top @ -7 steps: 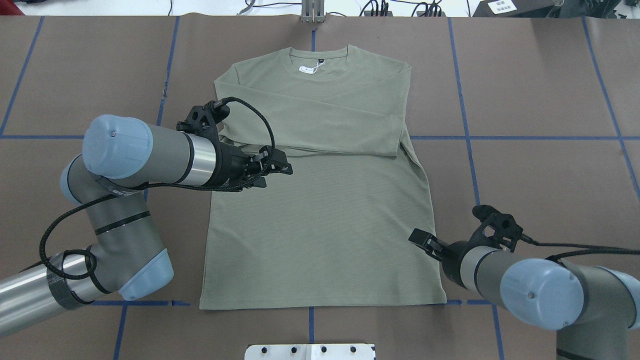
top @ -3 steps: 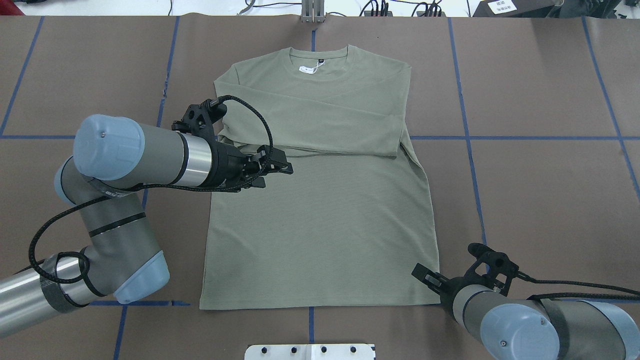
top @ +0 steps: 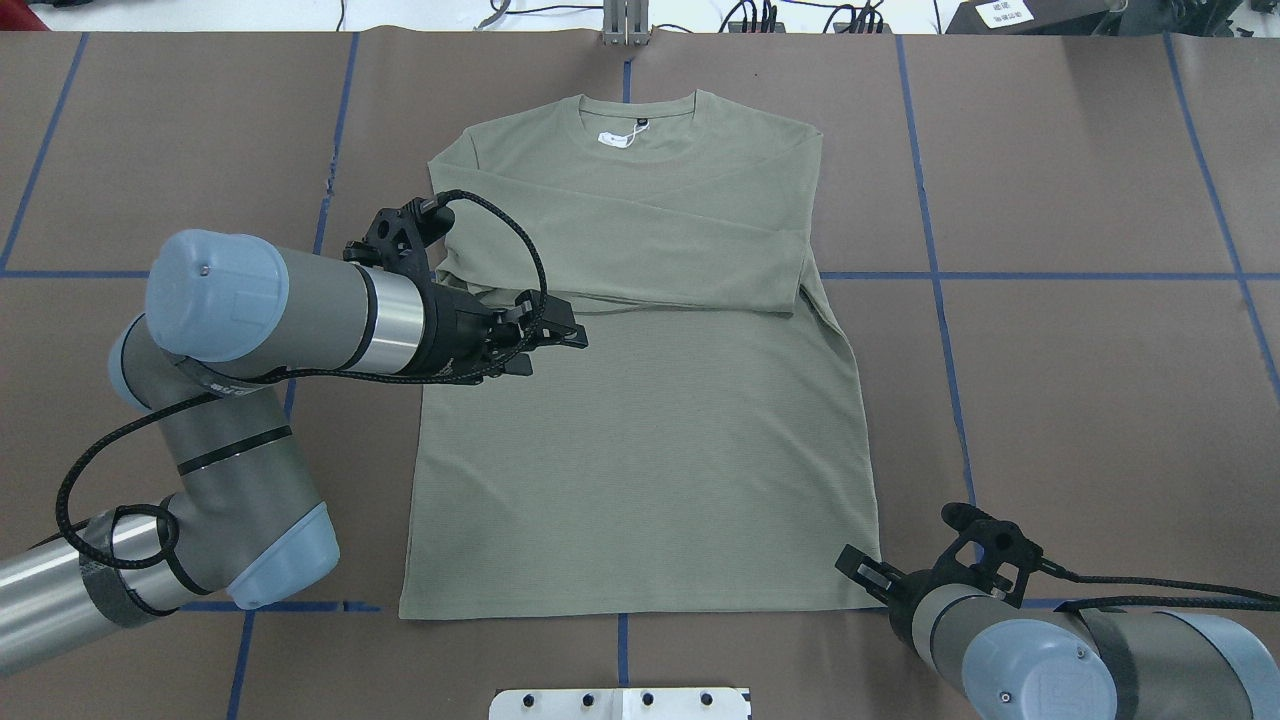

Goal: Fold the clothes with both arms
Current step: 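Move the right gripper to the hem corner nearest the robot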

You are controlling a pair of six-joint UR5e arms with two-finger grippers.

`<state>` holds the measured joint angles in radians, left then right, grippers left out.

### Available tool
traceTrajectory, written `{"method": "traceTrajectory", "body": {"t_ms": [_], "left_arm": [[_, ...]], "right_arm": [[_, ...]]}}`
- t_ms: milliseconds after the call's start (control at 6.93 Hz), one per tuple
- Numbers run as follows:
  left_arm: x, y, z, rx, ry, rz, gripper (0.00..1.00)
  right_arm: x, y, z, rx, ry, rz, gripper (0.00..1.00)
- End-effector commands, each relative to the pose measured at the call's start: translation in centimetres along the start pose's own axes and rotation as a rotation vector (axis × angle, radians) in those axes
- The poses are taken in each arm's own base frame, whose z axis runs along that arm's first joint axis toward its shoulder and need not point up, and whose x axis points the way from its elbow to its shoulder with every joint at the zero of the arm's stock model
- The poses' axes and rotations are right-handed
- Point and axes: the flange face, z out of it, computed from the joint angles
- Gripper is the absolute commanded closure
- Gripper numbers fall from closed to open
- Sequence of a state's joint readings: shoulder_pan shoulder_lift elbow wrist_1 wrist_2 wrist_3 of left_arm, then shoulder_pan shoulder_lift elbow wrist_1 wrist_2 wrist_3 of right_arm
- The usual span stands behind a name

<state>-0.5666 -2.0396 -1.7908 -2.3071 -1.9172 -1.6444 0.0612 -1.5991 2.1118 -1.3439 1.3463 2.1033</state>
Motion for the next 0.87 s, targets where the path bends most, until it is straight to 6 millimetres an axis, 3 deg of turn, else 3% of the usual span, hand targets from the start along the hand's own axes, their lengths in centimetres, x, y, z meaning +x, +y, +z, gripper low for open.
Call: {"method": "traceTrajectory", "body": {"t_ms": [0, 721], "left_arm": [[-0.10, 0.04, 0.19, -0.001, -0.003, 0.001, 0.22], [-0.18, -0.18, 0.20, 0.004, -0.004, 0.000, 0.21]], "right_arm": [[0.49, 0.20, 0.13, -0.004, 0.010, -0.006, 0.19], [-0.14, 0.85, -0.42, -0.018, -0.006, -0.004, 0.31]]}}
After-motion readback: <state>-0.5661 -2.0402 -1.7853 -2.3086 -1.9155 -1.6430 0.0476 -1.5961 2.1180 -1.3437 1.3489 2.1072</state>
